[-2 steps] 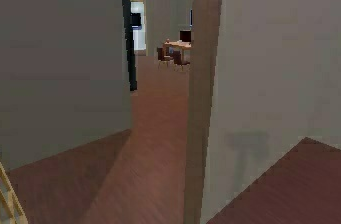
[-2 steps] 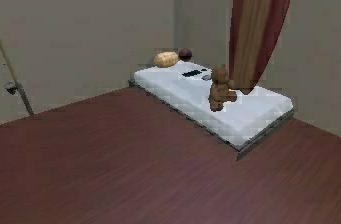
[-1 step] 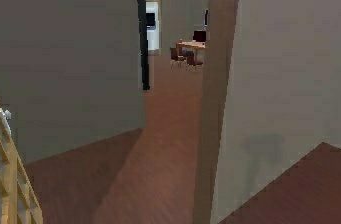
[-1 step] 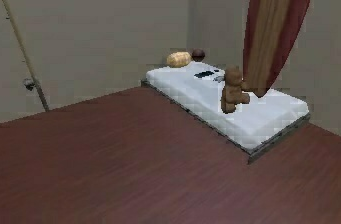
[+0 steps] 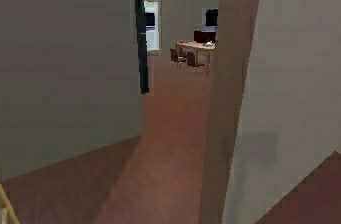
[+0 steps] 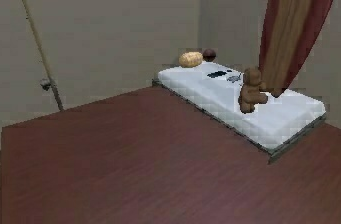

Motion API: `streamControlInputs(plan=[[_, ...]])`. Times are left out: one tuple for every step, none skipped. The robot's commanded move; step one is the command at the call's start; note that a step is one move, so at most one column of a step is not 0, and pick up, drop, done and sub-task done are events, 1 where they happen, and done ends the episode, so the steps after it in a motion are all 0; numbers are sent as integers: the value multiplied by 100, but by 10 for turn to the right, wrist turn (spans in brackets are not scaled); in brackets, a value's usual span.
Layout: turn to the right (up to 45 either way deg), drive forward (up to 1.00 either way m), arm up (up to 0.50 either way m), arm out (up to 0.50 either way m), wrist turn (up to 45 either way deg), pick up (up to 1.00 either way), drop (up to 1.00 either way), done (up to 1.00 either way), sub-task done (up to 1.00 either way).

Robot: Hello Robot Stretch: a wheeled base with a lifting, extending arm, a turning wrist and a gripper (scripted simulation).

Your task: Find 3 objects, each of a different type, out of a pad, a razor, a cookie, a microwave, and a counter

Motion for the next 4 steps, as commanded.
streamControlInputs(plan=[[-90, 0, 0, 0, 0, 0, 0, 0, 0], [0, 75, 0, 0, 0, 0, 0, 0, 0], [120, 0, 0, 0, 0, 0, 0, 0, 0], [30, 0, 0, 0, 0, 0, 0, 0, 0]])
